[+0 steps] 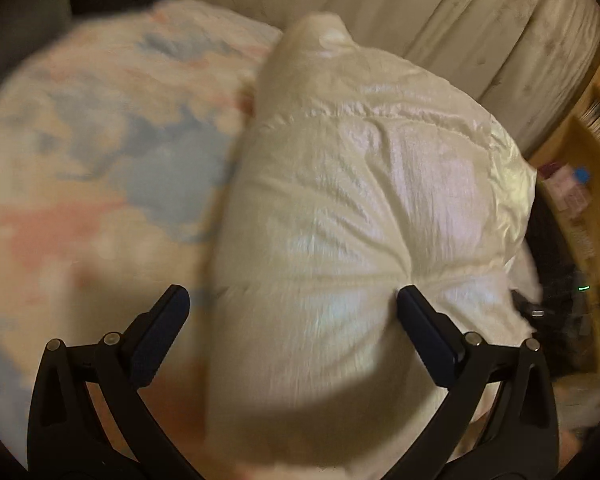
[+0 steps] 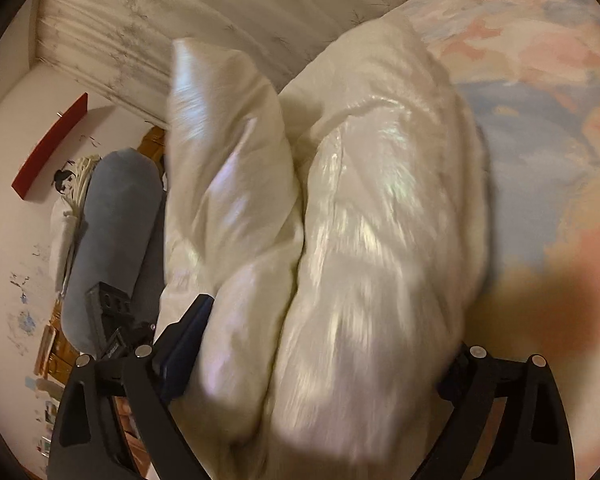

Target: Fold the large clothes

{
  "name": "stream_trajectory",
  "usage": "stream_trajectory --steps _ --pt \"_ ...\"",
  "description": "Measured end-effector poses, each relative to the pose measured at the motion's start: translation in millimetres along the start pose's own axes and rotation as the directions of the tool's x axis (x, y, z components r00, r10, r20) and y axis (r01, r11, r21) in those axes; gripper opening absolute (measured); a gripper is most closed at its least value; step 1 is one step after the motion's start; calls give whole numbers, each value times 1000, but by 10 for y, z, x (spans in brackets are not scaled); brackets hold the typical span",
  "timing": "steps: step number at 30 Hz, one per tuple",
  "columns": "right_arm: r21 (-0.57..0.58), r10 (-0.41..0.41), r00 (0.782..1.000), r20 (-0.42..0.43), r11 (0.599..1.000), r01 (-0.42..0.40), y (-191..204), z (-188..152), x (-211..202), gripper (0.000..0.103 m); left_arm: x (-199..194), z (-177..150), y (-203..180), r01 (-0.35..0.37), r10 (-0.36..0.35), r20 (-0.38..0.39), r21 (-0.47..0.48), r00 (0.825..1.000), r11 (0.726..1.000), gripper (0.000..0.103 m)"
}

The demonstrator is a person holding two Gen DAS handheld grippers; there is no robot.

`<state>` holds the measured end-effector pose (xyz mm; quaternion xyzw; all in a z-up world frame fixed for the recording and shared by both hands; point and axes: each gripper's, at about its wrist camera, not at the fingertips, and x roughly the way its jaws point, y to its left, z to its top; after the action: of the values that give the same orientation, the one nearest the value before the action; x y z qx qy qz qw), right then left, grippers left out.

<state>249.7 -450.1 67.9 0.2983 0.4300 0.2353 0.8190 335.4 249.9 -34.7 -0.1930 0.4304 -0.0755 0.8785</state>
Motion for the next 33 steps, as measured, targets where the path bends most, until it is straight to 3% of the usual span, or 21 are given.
stream_trajectory --steps 4,7,11,14,16,17,20,21,23,24,27,31,33 --pt "-2 -28 999 -24 1000 28 2 -295 -852 96 -503 -297 -361 -107 105 49 44 993 993 103" --pt "-50 -47 997 -63 998 43 115 -585 -1526 96 -903 -535 -662 -92 90 43 31 995 995 103" --pt "-111 -68 993 -101 992 57 548 -997 -2316 96 -1388 -833 -1132 -66 67 -3 57 998 996 103" --pt "-167 -88 991 -97 983 71 1055 -1455 -2843 96 -1832 -1067 -1572 -21 25 -48 85 999 996 103" --pt "-204 -108 990 -93 975 87 1405 -1689 -2980 96 -2101 -1206 -1848 -4 10 -54 117 998 993 103" --pt "-223 -119 990 -82 970 98 1475 -1808 -3208 96 -2236 -1281 -1982 -14 20 -44 135 999 991 103" --pt "-255 -172 984 -47 954 154 2324 -2060 -3157 96 -2667 -1587 -2393 -47 47 5 191 999 981 103" --pt "-258 -184 982 -33 951 170 2417 -2197 -3284 96 -2812 -1734 -2526 -55 54 14 194 998 979 103" --pt "-256 -215 977 -2 944 208 2658 -2503 -3577 96 -2968 -1955 -2674 -74 73 15 188 997 979 103" --pt "-258 -231 973 12 939 227 2984 -2824 -3450 96 -3044 -2081 -2752 -83 82 16 183 997 980 103" --pt "-252 -332 941 62 907 337 3263 -3203 -3486 97 -3187 -2407 -2885 -103 100 31 168 995 980 103" --pt "-228 -439 896 64 868 442 3125 -3618 -3595 97 -3257 -2890 -3017 -157 153 38 144 988 977 103" --pt "-229 -501 862 78 832 505 3055 -3834 -3705 97 -3264 -3123 -3077 -171 171 15 136 985 976 103"
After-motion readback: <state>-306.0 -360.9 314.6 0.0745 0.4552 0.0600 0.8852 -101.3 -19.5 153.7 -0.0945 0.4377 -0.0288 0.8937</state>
